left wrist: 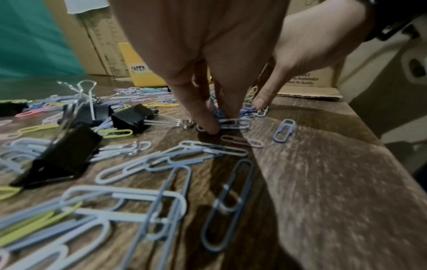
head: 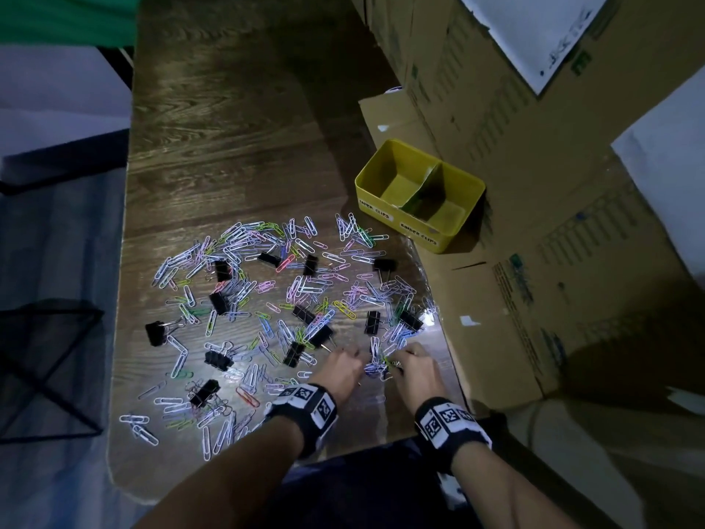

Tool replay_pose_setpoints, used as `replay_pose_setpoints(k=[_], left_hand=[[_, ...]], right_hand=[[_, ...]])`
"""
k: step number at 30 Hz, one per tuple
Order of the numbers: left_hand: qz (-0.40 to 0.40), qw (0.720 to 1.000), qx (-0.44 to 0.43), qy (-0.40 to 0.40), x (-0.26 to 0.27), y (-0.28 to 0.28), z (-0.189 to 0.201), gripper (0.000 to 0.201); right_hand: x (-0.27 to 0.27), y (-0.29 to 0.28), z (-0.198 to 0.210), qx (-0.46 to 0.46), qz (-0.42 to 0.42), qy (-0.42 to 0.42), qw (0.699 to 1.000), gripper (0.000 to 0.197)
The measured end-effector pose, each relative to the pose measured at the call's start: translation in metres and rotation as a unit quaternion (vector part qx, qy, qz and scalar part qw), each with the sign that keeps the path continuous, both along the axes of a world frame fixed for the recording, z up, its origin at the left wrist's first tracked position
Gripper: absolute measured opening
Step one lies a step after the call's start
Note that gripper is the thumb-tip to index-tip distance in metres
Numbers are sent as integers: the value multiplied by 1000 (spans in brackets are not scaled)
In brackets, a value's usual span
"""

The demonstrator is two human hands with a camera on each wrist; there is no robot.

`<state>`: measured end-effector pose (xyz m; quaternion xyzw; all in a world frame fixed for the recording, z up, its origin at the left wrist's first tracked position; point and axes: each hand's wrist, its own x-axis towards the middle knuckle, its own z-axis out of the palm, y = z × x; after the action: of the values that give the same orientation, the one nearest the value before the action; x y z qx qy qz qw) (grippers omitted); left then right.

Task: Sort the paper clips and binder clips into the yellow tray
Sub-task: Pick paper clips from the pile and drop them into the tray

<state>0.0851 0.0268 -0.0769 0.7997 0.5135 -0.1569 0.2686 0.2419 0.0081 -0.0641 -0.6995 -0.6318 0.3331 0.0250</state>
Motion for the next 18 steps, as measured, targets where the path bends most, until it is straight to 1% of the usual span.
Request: replay_pose_setpoints(k=[2, 4, 6, 8, 11, 13, 14, 16, 18], left_hand=[[32, 999, -27, -22, -6, 6, -1, 24], [56, 996, -25, -64, -13, 12, 0, 23], [58, 994, -17, -96, -19, 18, 5, 23], [63, 990, -29, -123, -24, 21, 9, 21], [60, 984, -42, -163, -34, 26, 18, 22], [65, 976, -55, -201, -39, 31, 27, 22], [78, 970, -71, -219, -43, 33, 30, 21], [122, 954, -121, -244, -49, 40, 37, 14], [180, 929, -165, -278, -55, 51, 45, 4]], right_hand=[[0, 2, -3, 1, -5, 4, 1000, 22], [-1, 3, -2, -5, 4, 7, 1000, 19], [-3, 6, -2, -14, 24, -5, 1000, 19], [-3, 8, -1, -28, 40, -15, 999, 20], [-4, 13, 2, -37, 34, -7, 999, 18], [0, 14, 4, -36, 10, 1, 999, 15], [2, 14, 4, -38, -17, 12, 999, 16], [8, 14, 8, -33, -85, 57, 994, 22], [13, 13, 16, -22, -140, 110, 984, 23]])
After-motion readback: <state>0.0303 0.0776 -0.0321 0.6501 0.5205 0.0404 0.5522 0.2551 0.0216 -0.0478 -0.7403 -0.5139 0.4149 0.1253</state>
